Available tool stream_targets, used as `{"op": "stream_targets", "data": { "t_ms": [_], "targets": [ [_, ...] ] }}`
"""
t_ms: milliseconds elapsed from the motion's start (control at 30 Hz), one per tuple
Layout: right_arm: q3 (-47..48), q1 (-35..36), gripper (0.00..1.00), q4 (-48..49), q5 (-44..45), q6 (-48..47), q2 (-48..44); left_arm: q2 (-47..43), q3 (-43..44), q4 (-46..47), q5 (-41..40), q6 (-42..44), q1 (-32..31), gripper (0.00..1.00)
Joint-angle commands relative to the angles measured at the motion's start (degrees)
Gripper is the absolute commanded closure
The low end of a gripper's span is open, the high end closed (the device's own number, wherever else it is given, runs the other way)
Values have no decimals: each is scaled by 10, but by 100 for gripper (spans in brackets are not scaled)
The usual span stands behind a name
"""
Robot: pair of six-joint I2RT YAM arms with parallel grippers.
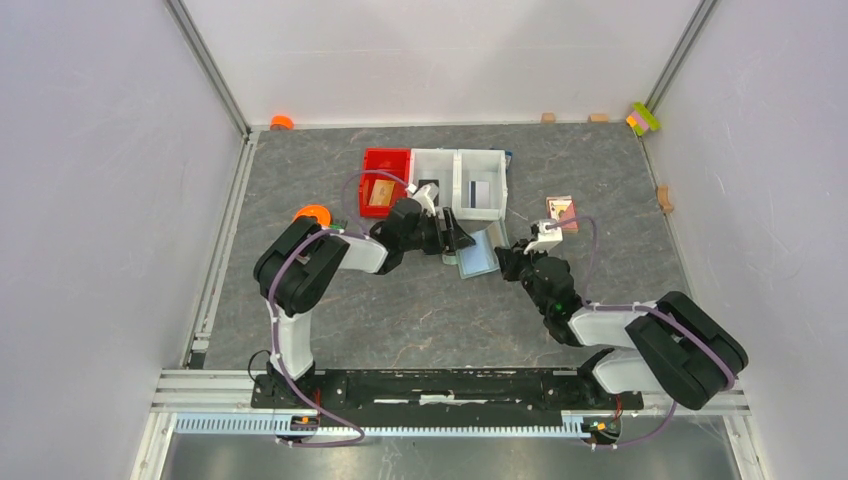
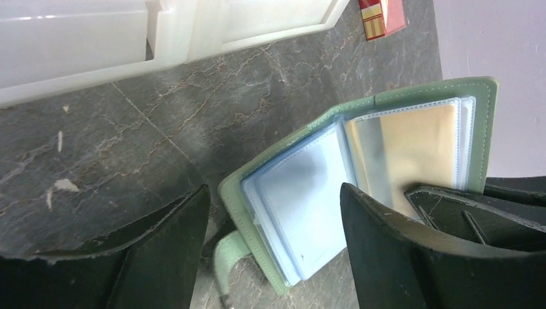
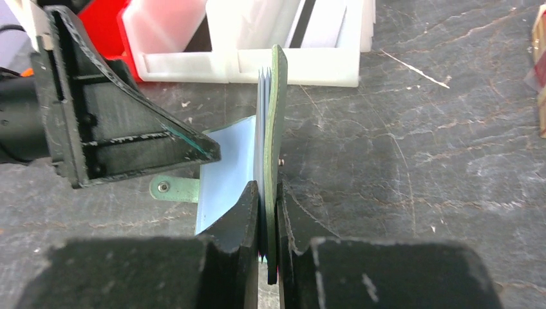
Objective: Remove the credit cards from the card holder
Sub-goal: Open the card holder at the center of the board.
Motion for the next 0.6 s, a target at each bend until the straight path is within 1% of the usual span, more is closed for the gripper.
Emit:
{"op": "stream_targets", "data": {
  "t_ms": [0,67,133,200,267,333,367,433,500,533,567],
  "targets": [
    [-7,-15,100,105,-61,37,26,17,29,18,39,-16,1,22],
    [-5,-20,100,120,-82,42,38,24,31,27,50,-22,1,29],
    [2,-25,100,108,-86,49,46,24,29,40,58,-25,1,37],
    [9,-29,100,97,-90,51,56,19,24,46,54,-23,1,51],
    [21,-31,100,80,-100,50,66,10,19,43,41,-16,1,62],
    [35,-31,96,66,-123,33,75,3,16,35,27,-9,1,70],
    [46,-32,92,52,-135,26,80,1,16,29,22,-4,1,73],
    [67,-31,77,21,-154,9,90,-4,20,6,7,4,1,81],
    [74,-32,62,11,-154,8,97,-5,27,-23,-10,14,1,87],
    [71,-32,57,13,-155,9,97,-6,34,-48,-22,22,1,93],
    [69,-31,54,15,-154,10,96,-8,41,-74,-40,32,0,95]
  ]
}}
